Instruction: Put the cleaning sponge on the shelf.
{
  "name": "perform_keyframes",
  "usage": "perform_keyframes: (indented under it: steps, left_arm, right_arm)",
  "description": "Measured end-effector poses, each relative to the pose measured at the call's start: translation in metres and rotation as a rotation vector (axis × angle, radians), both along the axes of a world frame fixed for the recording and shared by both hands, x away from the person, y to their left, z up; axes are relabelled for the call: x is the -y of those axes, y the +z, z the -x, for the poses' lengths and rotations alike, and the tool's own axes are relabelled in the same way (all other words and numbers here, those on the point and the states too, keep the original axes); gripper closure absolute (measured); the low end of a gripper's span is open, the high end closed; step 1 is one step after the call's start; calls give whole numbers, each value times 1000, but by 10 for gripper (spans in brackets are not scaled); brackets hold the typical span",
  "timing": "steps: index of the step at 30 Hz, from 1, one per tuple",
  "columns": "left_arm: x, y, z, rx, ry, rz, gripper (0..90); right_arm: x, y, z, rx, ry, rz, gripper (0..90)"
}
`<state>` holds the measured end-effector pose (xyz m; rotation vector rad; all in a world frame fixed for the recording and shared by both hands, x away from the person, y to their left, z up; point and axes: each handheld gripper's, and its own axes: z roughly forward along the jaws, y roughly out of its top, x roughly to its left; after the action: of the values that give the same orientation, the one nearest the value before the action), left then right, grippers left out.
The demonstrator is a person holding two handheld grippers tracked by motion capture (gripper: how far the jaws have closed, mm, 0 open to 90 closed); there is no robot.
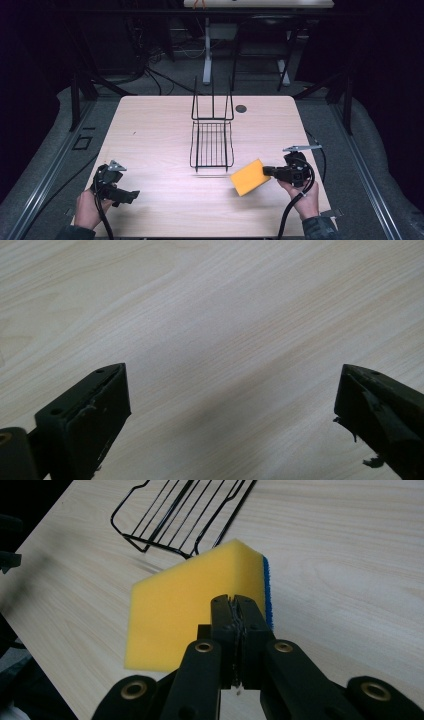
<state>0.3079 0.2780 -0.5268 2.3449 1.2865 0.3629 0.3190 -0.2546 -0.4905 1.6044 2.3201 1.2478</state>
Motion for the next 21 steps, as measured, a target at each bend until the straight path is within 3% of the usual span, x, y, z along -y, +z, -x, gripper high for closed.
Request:
perform_keyframes:
  steps: [21]
  left_arm:
    - [-2,2,1,27,56,-4,40]
  right_arm:
    - [1,13,3,23,-11,-29,890]
